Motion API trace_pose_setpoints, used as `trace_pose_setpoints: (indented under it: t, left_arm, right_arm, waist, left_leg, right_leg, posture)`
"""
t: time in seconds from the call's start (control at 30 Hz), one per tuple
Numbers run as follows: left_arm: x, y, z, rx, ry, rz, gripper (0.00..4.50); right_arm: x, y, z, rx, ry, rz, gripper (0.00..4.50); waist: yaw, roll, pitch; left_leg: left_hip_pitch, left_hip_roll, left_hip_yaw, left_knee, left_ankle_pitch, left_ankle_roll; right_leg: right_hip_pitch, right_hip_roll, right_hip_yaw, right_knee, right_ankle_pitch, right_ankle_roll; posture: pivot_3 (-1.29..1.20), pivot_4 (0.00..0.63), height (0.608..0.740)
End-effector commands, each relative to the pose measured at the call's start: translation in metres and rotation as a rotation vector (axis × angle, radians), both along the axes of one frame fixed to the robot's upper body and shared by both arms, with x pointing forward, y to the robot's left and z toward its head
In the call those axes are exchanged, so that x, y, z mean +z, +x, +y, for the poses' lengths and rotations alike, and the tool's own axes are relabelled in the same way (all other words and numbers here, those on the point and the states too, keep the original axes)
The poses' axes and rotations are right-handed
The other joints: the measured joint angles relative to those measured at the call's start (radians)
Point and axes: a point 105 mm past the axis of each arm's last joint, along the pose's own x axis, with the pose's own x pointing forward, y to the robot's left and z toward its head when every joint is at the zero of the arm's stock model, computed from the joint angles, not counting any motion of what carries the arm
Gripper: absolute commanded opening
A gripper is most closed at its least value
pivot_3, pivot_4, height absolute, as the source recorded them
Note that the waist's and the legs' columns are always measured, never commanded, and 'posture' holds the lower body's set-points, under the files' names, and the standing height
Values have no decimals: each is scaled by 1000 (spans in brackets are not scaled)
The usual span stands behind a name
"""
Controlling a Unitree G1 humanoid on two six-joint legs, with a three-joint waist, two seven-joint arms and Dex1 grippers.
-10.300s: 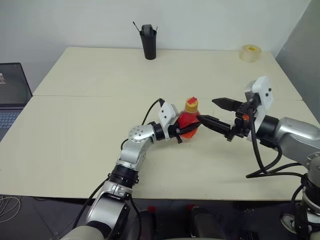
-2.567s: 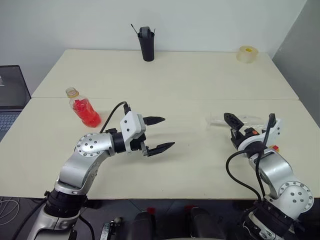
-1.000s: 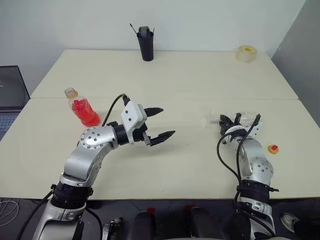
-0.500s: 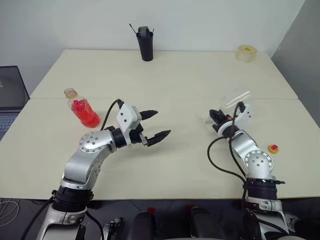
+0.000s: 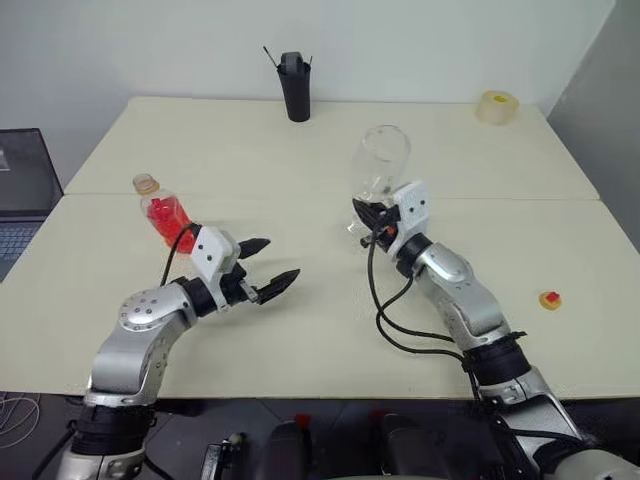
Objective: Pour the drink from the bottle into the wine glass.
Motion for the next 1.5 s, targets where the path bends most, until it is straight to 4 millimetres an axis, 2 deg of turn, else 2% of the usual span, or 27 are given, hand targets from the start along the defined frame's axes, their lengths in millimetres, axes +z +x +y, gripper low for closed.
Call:
trace_pose_setpoints:
  t: [0.03, 0.1, 0.17, 0.37, 0.53, 0.7, 0.87, 1.1, 1.17, 1.33, 1.5]
  left_arm:
    - [20, -5, 6, 16, -2, -67, 4500]
    - [21, -9, 9, 31, 3, -69, 4500]
    - [20, -12, 12, 44, 7, -69, 4500]
    - [19, -18, 12, 64, 10, -63, 4500]
    - [20, -17, 10, 74, 8, -71, 4500]
    - [22, -15, 12, 85, 9, -78, 4500]
    - [21, -15, 13, 93, 11, -80, 4500]
    - [18, -11, 18, 115, -5, -73, 4500]
    - [17, -11, 19, 125, -10, -71, 4500]
    - [-2, -13, 42, 261, -62, -17, 4500]
    - [-13, -17, 70, 429, -75, -42, 4500]
  right_arm:
    - [-3, -9, 27, 150, -68, -12, 157]
    - [-20, -13, 35, 208, -122, 36, 157]
    - [-25, -14, 37, 231, -136, 55, 157]
    - [-29, -17, 45, 267, -145, 97, 157]
    - [-41, -14, 46, 260, -230, 116, 157]
    - [-44, -9, 44, 231, -259, 115, 157]
    - [-44, -5, 42, 211, -268, 112, 1801]
    - [-37, -5, 33, 195, -256, 102, 4341]
    - [-36, -8, 31, 201, -259, 106, 4490]
    - [-36, -30, 5, 248, -305, 130, 4490]
    - [-14, -51, -31, 261, -333, 150, 4490]
  waist:
    - [2, 0, 0]
    - [2, 0, 0]
    - [2, 0, 0]
    - [2, 0, 0]
    - [1, 0, 0]
    - [1, 0, 0]
    - [1, 0, 0]
    - [1, 0, 0]
    - [1, 0, 0]
    - [2, 0, 0]
    - [4, 0, 0]
  left_leg:
    - [0, 0, 0, 0, 0, 0]
    - [0, 0, -1, 0, 0, 0]
    - [0, 0, -1, 0, 0, 0]
    - [0, 0, -1, 0, 0, 0]
    - [0, 0, -1, 0, 0, 0]
    - [0, 0, -1, 0, 0, 0]
    - [1, 0, -1, 0, 0, 0]
    - [1, 0, -1, 0, 0, 0]
    - [1, 0, -1, 0, 0, 0]
    - [0, 0, -1, 0, 0, 0]
    - [0, 0, -2, 0, 0, 0]
  right_leg:
    - [0, 0, 0, 0, 0, 0]
    - [0, 0, 0, 0, 0, 0]
    - [0, 0, 0, 0, 0, 0]
    - [0, -1, 0, 0, 0, 0]
    - [0, -1, 0, 0, 0, 0]
    - [0, -1, 0, 1, 0, 0]
    - [0, -1, 0, 1, 0, 0]
    - [0, -1, 0, 1, 0, 0]
    - [0, -1, 0, 1, 0, 0]
    - [1, -1, 0, 0, 0, 0]
    - [1, -3, 0, 0, 0, 0]
  posture:
    - [0, 150, 740]
    - [0, 150, 740]
    - [0, 150, 740]
    - [0, 150, 740]
    - [0, 150, 740]
    - [0, 150, 740]
    - [0, 150, 740]
    - [0, 150, 740]
    - [0, 150, 740]
    - [0, 150, 740]
    - [0, 150, 740]
